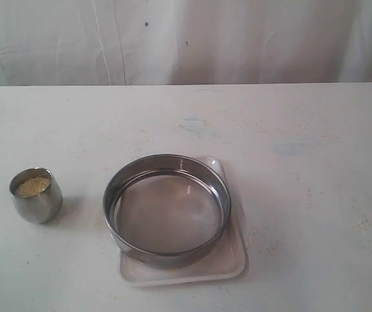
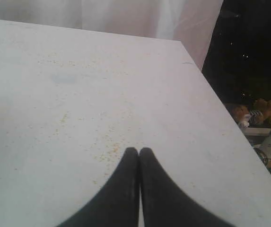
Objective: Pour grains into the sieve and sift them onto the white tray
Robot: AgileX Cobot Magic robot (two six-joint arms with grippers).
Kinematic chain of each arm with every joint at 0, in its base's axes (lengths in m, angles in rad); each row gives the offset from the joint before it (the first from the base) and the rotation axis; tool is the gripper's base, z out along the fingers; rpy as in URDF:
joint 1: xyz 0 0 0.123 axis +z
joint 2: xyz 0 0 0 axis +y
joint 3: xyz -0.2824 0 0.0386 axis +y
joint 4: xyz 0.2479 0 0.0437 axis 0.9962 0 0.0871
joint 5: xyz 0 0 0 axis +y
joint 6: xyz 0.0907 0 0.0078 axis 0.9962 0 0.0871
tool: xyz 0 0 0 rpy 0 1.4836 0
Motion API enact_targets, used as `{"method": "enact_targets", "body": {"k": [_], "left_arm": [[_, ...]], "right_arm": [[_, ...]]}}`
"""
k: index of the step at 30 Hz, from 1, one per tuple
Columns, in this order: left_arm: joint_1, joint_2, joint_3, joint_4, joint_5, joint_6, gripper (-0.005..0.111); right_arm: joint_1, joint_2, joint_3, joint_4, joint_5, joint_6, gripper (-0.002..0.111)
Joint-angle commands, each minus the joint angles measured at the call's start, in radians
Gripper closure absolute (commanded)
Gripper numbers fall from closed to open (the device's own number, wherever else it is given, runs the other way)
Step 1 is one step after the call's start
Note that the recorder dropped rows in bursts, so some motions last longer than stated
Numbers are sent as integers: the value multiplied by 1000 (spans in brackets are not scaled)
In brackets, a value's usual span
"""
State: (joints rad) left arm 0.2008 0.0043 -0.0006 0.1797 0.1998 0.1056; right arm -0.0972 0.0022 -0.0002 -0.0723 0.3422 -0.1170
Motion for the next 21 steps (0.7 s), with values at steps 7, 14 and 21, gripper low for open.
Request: {"method": "enact_targets", "body": {"k": [7,14,21], "left_arm": [[-5,-4,1,-419,-264,-448,107],[-5,50,-92,-408,-972,-387,107],[-5,679,-316,-413,-713,-90,107]], "right_arm": [[-3,-2,0,-6,-6,-2,108],[-3,-2,0,-6,-6,-2,108],[-3,-2,0,-6,-6,-2,108]]}}
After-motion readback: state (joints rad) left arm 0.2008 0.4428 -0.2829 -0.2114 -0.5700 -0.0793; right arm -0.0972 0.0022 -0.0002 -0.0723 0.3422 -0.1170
